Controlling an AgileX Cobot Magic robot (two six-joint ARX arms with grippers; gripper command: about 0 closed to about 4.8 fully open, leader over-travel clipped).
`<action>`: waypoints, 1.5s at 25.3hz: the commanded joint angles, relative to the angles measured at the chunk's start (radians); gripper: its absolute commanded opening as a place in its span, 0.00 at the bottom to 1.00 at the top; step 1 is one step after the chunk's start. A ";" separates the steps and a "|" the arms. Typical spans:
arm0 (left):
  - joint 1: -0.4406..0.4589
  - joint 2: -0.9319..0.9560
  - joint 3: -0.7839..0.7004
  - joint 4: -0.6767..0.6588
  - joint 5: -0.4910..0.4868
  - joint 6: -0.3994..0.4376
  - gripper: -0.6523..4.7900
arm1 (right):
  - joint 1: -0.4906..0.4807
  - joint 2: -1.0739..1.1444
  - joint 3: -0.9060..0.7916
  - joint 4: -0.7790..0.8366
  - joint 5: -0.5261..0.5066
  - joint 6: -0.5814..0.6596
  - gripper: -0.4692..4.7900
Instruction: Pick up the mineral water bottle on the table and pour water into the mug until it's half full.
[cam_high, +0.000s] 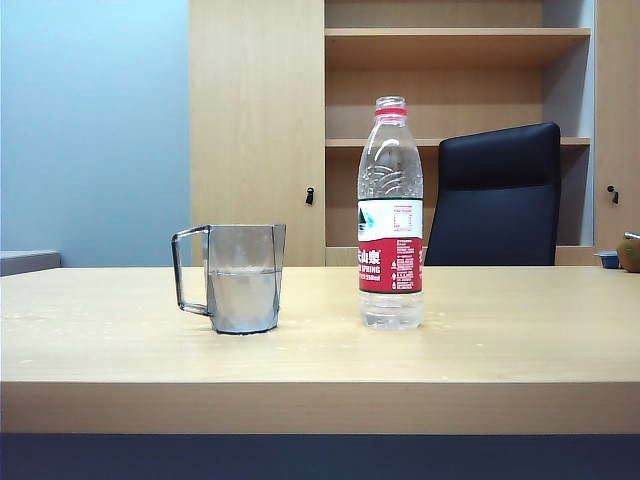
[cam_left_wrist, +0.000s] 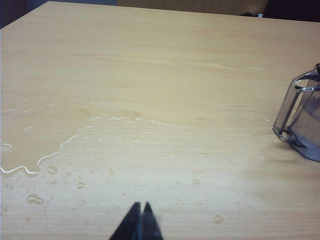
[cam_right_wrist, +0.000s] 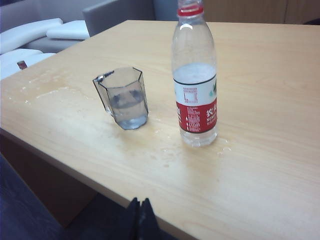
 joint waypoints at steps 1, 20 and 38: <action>0.000 0.001 0.002 -0.005 0.003 -0.003 0.11 | 0.001 0.001 0.003 -0.005 -0.002 0.001 0.07; 0.000 0.004 0.002 -0.006 0.002 0.000 0.11 | -0.561 -0.077 -0.326 0.449 -0.061 -0.271 0.07; 0.000 0.004 0.002 -0.006 0.002 0.000 0.11 | -0.565 -0.077 -0.326 0.385 -0.063 -0.264 0.07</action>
